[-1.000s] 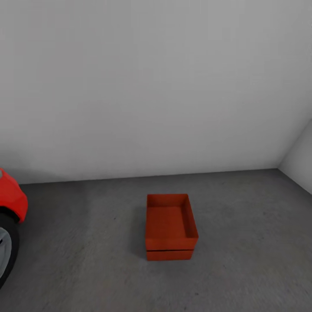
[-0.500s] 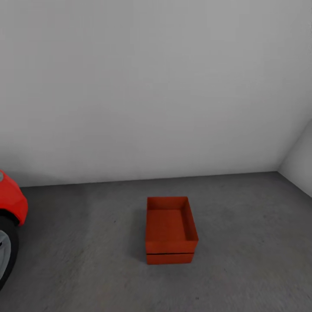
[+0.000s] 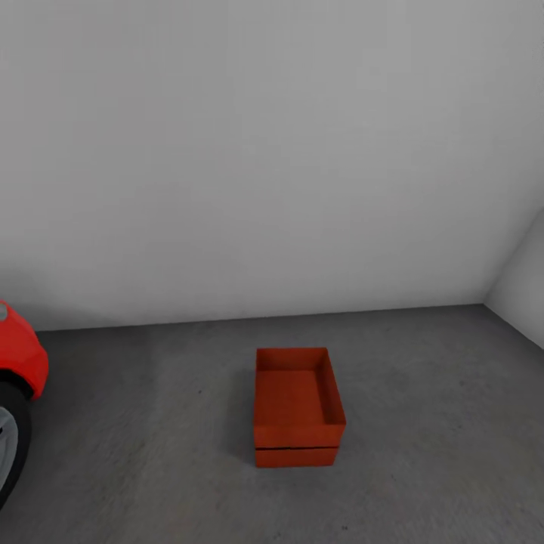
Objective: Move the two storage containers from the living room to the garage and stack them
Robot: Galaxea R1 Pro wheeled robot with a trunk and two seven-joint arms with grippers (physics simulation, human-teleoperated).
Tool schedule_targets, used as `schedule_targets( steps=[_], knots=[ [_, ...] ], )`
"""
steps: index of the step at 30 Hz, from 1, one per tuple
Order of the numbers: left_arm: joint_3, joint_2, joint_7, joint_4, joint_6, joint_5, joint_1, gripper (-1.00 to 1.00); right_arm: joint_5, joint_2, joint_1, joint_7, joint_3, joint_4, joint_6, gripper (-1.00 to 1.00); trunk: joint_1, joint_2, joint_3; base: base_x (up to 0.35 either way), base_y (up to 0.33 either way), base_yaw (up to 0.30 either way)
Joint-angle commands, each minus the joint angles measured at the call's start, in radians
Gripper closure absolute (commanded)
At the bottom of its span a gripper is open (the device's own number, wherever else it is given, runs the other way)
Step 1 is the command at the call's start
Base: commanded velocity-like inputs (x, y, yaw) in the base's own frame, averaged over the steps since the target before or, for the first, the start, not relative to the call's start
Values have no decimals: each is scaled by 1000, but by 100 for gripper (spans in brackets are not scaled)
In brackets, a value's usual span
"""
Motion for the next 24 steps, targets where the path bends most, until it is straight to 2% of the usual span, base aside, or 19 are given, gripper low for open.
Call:
schedule_targets(
  steps=[1, 24],
  knots=[
    [-2, 0, 1, 1, -4, 7, -1, -100, -10, 0, -1, -1, 9, 3, -6, -100, 0, -1, 1, 0, 0, 0],
    [-2, 0, 1, 1, -4, 7, -1, -100, -8, -1, -1, 1, 8, 3, -6, -100, 0, -1, 37, 0, 0, 0]
  ],
)
